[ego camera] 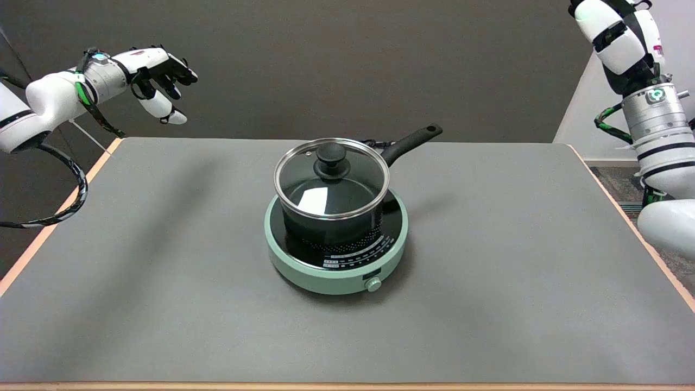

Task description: Pick up the pot lid.

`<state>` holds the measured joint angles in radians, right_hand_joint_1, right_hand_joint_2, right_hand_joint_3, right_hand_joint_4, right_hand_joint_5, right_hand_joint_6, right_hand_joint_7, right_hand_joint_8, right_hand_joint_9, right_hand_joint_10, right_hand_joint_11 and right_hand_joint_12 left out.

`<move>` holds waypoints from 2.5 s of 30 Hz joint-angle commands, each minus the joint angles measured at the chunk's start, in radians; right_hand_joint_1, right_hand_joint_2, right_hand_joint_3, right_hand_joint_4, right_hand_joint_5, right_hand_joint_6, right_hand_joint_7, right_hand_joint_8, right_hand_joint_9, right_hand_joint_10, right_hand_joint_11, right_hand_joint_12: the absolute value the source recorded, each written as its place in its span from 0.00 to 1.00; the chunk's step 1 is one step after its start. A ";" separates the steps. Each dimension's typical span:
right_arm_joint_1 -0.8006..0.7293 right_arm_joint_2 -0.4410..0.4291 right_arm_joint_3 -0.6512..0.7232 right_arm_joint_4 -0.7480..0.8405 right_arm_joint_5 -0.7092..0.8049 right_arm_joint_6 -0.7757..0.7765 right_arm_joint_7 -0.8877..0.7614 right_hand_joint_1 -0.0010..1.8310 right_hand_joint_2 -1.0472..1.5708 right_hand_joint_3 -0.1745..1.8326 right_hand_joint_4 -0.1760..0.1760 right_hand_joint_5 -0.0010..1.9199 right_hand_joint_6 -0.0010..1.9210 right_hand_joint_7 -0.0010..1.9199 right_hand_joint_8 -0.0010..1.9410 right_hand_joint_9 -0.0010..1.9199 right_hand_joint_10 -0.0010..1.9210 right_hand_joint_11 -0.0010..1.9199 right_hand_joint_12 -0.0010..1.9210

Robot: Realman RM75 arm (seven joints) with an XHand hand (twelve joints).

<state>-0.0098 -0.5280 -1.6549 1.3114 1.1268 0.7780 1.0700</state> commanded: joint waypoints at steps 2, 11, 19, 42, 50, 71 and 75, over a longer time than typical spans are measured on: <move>0.008 0.003 0.029 0.045 -0.072 -0.030 0.002 0.25 0.62 0.51 0.61 0.19 0.09 0.14 0.08 0.15 0.10 0.11 0.23; 0.020 0.005 0.103 0.113 -0.261 -0.126 0.002 0.28 0.60 0.54 0.61 0.20 0.08 0.15 0.07 0.15 0.11 0.11 0.26; 0.152 0.014 0.049 0.163 -0.396 -0.278 0.010 0.37 0.63 0.57 0.71 0.24 0.11 0.24 0.08 0.23 0.12 0.16 0.28; 0.670 -0.005 -0.314 0.188 -0.234 -0.951 0.001 0.37 0.64 0.59 0.76 0.28 0.16 0.28 0.09 0.25 0.16 0.18 0.36; 0.675 0.018 -0.311 0.237 -0.376 -0.981 0.001 0.37 0.64 0.59 0.76 0.28 0.16 0.29 0.09 0.26 0.17 0.19 0.37; 1.247 -0.119 -0.588 0.252 0.192 -1.657 -0.858 0.41 0.63 0.59 0.58 0.19 0.09 0.17 0.08 0.19 0.11 0.11 0.24; 1.266 -0.138 -0.586 0.294 0.190 -1.674 -0.936 0.42 0.63 0.59 0.58 0.20 0.10 0.19 0.08 0.21 0.11 0.12 0.25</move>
<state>0.9224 -0.5609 -2.0623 1.5310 1.0598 -0.5400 0.6199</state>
